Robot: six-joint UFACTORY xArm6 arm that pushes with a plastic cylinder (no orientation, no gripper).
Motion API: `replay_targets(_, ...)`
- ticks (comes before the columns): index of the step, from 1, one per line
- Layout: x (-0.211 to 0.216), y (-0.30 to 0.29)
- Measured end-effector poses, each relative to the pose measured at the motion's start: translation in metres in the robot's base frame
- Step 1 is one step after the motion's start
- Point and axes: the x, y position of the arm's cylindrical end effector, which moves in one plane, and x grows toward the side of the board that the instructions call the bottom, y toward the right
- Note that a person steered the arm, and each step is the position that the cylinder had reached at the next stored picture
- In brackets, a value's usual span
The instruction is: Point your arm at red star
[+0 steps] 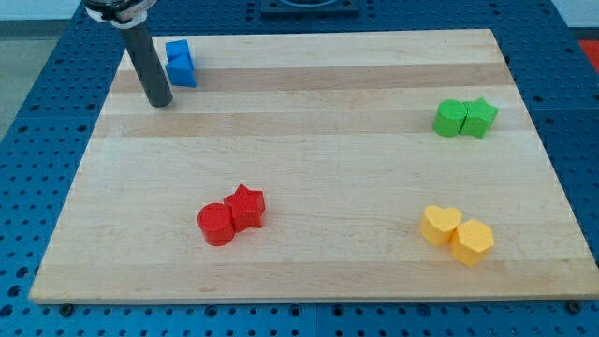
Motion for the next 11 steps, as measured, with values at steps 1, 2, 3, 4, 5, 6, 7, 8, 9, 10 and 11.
replay_targets(1, 0.0, -0.001)
replay_targets(2, 0.002, -0.004)
replay_targets(3, 0.017, 0.006)
replay_targets(4, 0.018, 0.008)
replay_targets(5, 0.059, 0.082)
replay_targets(6, 0.075, 0.126)
replay_targets(7, 0.121, 0.186)
replay_targets(8, 0.174, 0.224)
replay_targets(9, 0.187, 0.212)
replay_targets(10, 0.219, 0.217)
replay_targets(11, 0.235, 0.194)
